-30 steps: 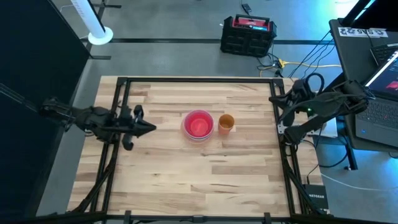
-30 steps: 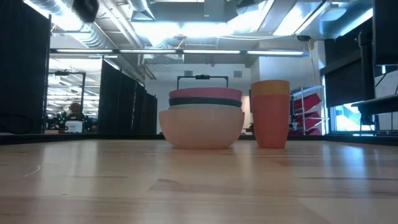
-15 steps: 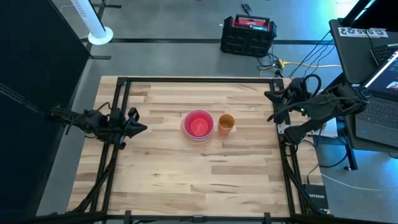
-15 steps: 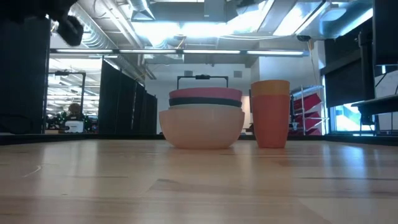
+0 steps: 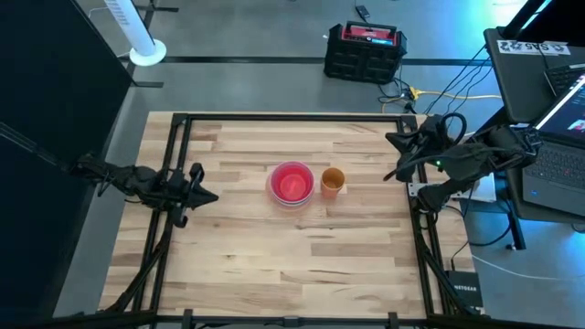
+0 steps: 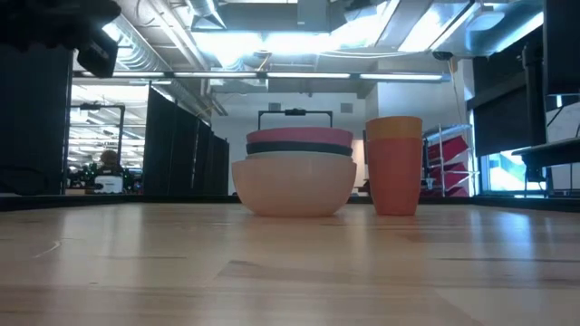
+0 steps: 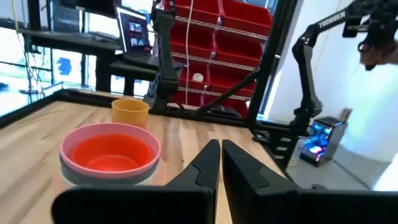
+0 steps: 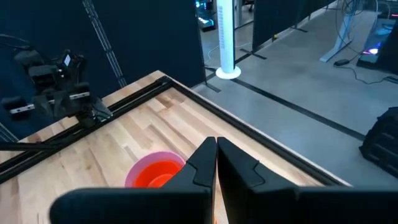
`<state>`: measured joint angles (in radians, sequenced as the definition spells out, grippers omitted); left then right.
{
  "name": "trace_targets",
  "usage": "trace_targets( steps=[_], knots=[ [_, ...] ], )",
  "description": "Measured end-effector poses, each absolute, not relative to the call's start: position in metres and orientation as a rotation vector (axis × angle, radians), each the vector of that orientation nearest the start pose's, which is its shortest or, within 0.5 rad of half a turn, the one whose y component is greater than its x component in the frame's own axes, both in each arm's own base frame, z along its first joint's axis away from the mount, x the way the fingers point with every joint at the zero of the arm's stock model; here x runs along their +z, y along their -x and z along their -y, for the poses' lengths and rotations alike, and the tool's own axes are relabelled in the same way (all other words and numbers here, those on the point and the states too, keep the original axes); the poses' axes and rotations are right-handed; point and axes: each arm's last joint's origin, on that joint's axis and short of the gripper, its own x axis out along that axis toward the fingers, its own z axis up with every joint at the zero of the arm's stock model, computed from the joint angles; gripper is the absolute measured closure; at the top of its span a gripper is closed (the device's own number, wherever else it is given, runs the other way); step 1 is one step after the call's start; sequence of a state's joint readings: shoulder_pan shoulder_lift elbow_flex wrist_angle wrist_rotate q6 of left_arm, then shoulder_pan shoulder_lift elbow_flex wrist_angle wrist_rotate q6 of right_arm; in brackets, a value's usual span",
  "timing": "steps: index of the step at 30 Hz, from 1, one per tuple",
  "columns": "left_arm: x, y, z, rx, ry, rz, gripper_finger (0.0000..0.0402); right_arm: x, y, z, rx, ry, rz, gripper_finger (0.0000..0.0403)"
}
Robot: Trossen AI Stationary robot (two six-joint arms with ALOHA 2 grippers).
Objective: Nest bowls inside each other
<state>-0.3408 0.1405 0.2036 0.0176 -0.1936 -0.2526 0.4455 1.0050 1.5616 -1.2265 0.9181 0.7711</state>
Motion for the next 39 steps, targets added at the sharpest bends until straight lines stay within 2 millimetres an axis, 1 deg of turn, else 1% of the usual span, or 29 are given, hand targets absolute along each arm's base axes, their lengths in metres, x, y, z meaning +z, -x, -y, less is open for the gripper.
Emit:
trace_targets(
  steps=[6, 9, 14, 18, 35, 39],
  knots=[
    [0.22, -0.09, 0.03, -0.226, 0.163, 0.038, 0.0401, 0.453, -0.122, -0.033, -0.63, -0.312, -0.309, 0.0403],
    [0.22, -0.086, 0.03, -0.271, 0.167, 0.077, 0.0401, 0.453, -0.122, -0.033, -0.629, -0.312, -0.31, 0.0403],
    [0.189, -0.089, 0.027, -0.19, 0.196, 0.131, 0.0401, 0.453, -0.122, -0.033, -0.627, -0.305, -0.312, 0.0403],
    [0.18, -0.093, 0.026, -0.164, 0.218, 0.129, 0.0402, 0.453, -0.122, -0.033, -0.627, -0.297, -0.313, 0.0403],
    [0.165, -0.097, 0.022, -0.18, 0.106, -0.021, 0.0402, 0.453, -0.122, -0.032, -0.626, -0.281, -0.319, 0.0403],
    [0.164, -0.098, 0.022, -0.225, 0.123, -0.044, 0.0401, 0.453, -0.122, -0.032, -0.623, -0.268, -0.324, 0.0403]
  ],
)
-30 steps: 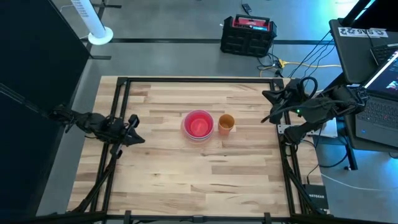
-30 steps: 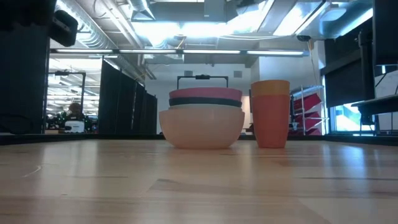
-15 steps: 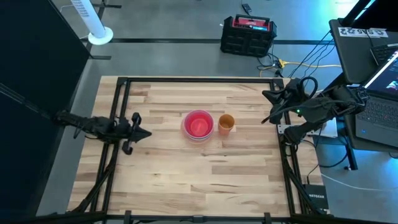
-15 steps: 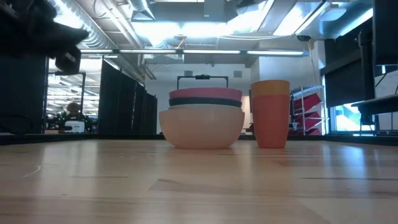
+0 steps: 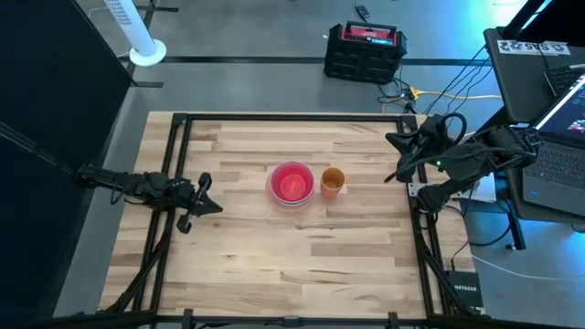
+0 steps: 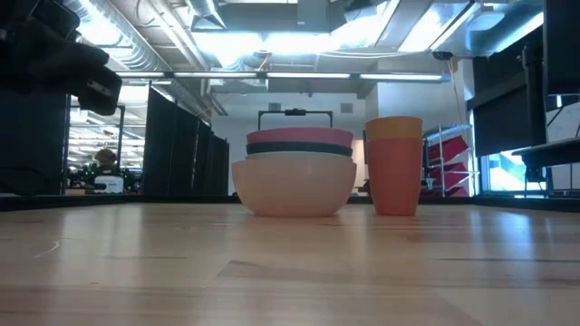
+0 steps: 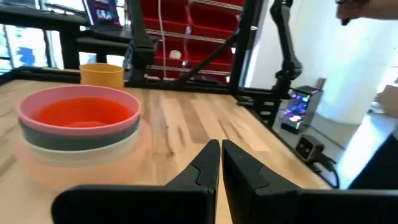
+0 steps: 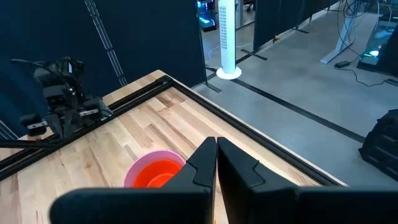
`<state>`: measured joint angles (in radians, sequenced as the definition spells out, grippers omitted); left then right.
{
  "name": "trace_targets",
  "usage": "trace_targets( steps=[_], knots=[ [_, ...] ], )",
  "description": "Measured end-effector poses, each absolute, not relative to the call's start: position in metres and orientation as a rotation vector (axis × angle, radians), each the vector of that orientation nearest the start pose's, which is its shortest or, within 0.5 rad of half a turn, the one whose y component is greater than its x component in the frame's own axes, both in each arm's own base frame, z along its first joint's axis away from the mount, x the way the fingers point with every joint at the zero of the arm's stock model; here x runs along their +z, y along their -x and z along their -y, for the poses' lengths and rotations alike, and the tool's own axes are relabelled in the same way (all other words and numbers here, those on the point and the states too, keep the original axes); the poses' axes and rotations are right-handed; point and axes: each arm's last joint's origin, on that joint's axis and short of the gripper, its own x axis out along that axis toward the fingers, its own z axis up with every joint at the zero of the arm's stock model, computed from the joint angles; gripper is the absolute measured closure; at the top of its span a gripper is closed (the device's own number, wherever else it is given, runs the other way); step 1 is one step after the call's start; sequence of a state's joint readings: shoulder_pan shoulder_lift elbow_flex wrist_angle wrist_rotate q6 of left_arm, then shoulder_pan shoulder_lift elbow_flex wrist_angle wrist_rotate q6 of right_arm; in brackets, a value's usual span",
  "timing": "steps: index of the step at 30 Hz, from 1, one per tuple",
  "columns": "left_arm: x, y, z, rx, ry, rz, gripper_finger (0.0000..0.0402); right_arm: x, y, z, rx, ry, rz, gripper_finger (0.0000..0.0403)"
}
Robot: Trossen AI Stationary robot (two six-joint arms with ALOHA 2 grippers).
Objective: Nest bowls inside each other
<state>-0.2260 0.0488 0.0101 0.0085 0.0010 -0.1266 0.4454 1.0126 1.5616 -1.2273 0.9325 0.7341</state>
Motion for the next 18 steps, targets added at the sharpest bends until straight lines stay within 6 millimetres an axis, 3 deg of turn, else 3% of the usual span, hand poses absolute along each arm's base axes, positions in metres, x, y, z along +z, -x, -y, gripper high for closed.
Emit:
trace_targets(
  steps=[3, 9, 18],
  knots=[
    [0.163, -0.098, 0.021, -0.212, 0.107, -0.046, 0.0402, 0.453, -0.122, -0.032, -0.622, -0.266, -0.325, 0.0403],
    [0.163, -0.101, 0.007, -0.023, 0.112, -0.039, 0.0401, 0.453, -0.122, -0.033, -0.621, -0.258, -0.328, 0.0403],
    [0.162, -0.102, -0.002, 0.043, 0.112, -0.051, 0.0401, 0.443, -0.121, -0.035, -0.643, -0.237, -0.314, 0.0403]
  ],
)
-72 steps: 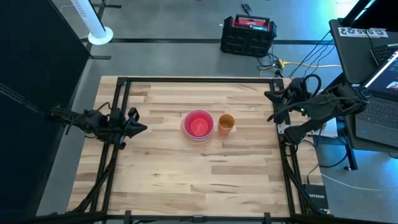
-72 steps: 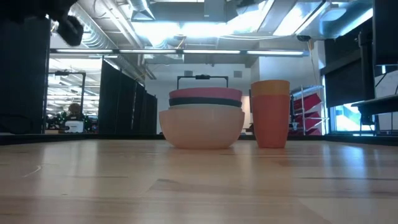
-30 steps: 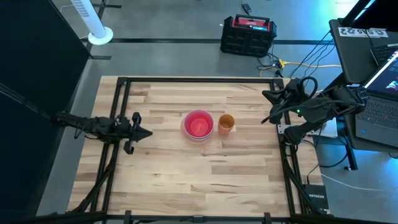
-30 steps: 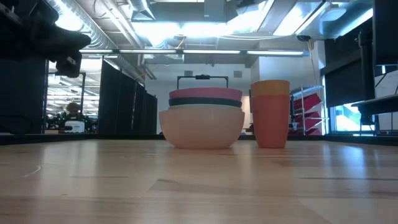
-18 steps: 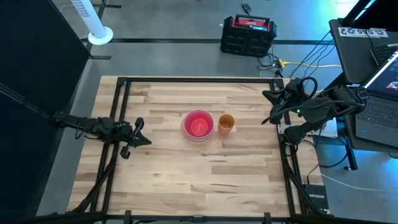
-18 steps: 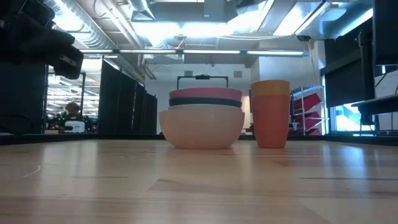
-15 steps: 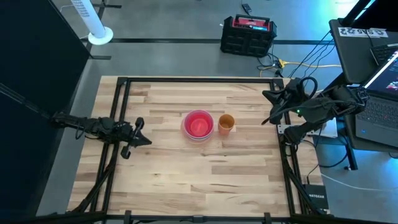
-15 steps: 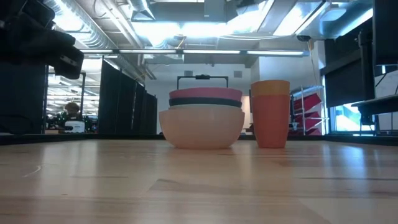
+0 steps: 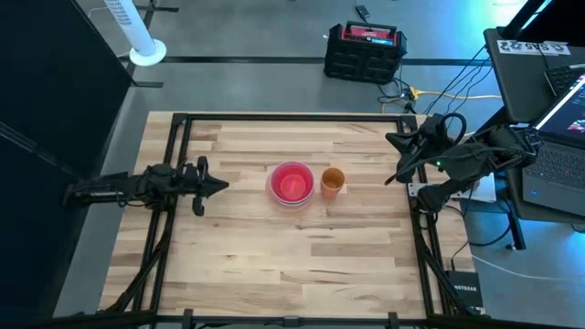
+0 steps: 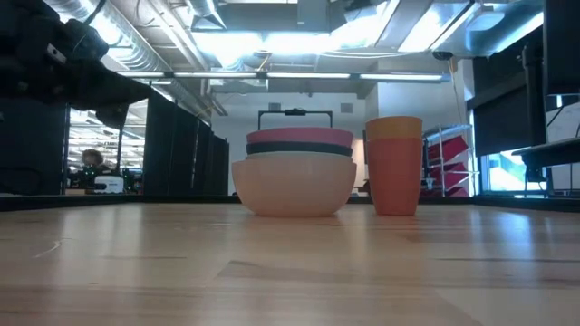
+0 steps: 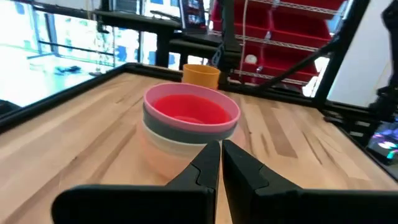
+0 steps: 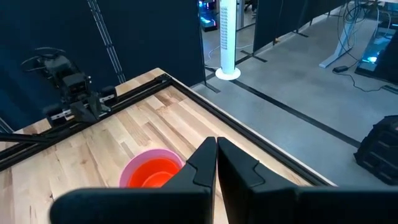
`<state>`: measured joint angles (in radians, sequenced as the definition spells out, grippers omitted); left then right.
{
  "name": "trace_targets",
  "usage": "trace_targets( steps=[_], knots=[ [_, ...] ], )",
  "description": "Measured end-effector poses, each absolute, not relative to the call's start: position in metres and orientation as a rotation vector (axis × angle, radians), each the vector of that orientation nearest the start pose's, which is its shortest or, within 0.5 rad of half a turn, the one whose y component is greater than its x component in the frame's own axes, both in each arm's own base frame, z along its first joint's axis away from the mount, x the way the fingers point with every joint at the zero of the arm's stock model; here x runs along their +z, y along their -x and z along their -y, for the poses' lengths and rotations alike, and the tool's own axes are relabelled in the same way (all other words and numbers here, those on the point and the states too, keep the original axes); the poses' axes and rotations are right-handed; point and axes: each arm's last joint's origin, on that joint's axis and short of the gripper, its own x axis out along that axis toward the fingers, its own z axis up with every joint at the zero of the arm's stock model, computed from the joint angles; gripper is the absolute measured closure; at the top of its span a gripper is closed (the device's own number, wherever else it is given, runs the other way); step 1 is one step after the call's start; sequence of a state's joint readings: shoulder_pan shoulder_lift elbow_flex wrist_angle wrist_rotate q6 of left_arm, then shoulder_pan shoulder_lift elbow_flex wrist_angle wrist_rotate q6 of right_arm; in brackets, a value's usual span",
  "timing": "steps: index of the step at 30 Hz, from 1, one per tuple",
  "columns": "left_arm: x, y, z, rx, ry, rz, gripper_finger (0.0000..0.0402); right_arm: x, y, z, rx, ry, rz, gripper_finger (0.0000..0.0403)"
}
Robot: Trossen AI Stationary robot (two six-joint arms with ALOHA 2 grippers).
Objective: Nest bowls inside each other
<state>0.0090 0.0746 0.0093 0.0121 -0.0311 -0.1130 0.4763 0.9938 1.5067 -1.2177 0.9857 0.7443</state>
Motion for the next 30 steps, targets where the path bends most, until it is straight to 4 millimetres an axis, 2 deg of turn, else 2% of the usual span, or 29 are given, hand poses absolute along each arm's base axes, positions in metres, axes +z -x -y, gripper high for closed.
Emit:
trace_targets(
  steps=[9, 15, 20, 30],
  knots=[
    [0.161, -0.102, -0.011, 0.107, 0.119, -0.062, 0.0402, 0.433, -0.118, -0.038, -0.659, -0.219, -0.294, 0.0403],
    [0.161, -0.102, -0.011, 0.106, 0.131, -0.062, 0.0402, 0.427, -0.069, -0.022, -0.572, -0.278, -0.16, 0.0403],
    [0.161, -0.102, -0.011, 0.106, 0.134, -0.062, 0.0402, 0.413, -0.044, -0.006, -0.476, -0.291, -0.145, 0.0403],
    [0.16, -0.102, -0.011, 0.105, 0.134, -0.063, 0.0402, 0.371, -0.068, -0.043, -0.11, -0.37, -0.033, 0.0403]
  ],
)
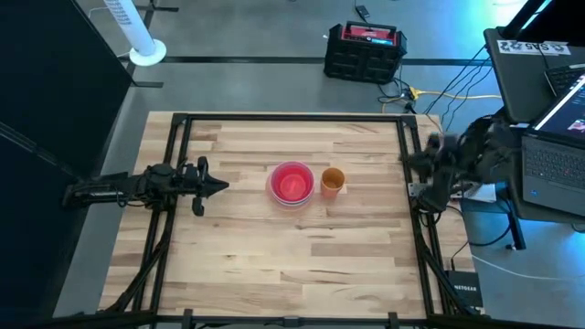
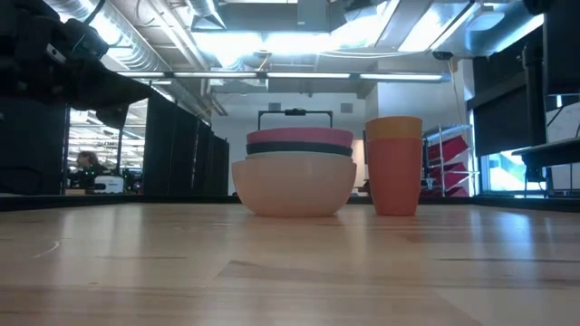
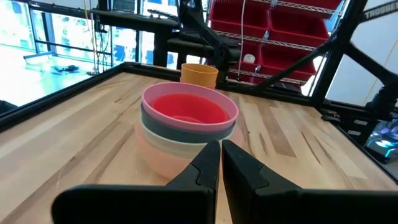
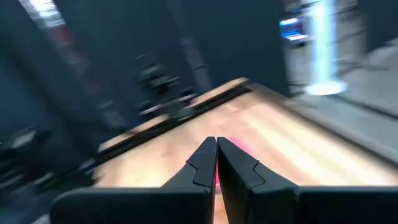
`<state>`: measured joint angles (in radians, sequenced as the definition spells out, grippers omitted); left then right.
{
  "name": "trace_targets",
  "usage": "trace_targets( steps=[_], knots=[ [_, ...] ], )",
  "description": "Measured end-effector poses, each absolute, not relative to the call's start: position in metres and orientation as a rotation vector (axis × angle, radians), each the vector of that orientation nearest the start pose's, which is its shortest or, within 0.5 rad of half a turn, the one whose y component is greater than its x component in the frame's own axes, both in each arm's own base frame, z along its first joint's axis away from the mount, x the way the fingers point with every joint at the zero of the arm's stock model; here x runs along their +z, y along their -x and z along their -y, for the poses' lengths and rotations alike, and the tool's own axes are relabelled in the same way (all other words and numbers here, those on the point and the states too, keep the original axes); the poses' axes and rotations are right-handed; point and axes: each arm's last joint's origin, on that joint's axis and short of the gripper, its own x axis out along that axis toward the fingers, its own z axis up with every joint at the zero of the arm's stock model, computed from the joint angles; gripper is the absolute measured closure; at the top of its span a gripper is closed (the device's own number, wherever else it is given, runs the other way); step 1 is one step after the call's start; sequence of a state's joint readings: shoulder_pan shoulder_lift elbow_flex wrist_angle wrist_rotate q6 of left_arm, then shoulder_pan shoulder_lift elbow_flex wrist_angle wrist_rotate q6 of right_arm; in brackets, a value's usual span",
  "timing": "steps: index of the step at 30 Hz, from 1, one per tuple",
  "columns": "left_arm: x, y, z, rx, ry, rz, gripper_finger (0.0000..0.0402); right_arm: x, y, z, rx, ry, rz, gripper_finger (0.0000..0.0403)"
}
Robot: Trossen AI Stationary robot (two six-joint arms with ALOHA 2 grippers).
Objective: Nest bowls inside each other
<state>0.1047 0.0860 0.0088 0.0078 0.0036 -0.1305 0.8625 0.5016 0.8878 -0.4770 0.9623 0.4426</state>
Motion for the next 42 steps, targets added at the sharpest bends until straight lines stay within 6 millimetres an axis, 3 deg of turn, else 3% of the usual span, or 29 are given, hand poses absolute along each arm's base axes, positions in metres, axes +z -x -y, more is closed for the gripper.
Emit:
trace_targets(
  steps=[10, 15, 21, 32, 39, 42],
  knots=[
    [0.16, -0.102, -0.011, 0.105, 0.134, -0.062, 0.0402, 0.327, -0.074, -0.064, 0.184, -0.368, 0.237, 0.0403],
    [0.16, -0.102, -0.011, 0.105, 0.134, -0.063, 0.0402, 0.316, -0.09, -0.063, 0.124, -0.25, 0.19, 0.0403],
    [0.16, -0.102, -0.011, 0.105, 0.134, -0.063, 0.0402, 0.303, -0.109, -0.048, 0.128, -0.177, 0.087, 0.0403],
    [0.16, -0.102, -0.011, 0.105, 0.134, -0.063, 0.0402, 0.297, -0.072, -0.012, 0.05, -0.159, 0.137, 0.0403],
    [0.16, -0.102, -0.011, 0.105, 0.134, -0.064, 0.0402, 0.287, -0.046, -0.001, 0.0, -0.141, 0.172, 0.0403],
    [0.16, -0.102, -0.011, 0.104, 0.135, -0.063, 0.0402, 0.278, -0.047, 0.0, -0.031, -0.156, 0.15, 0.0403]
  ],
)
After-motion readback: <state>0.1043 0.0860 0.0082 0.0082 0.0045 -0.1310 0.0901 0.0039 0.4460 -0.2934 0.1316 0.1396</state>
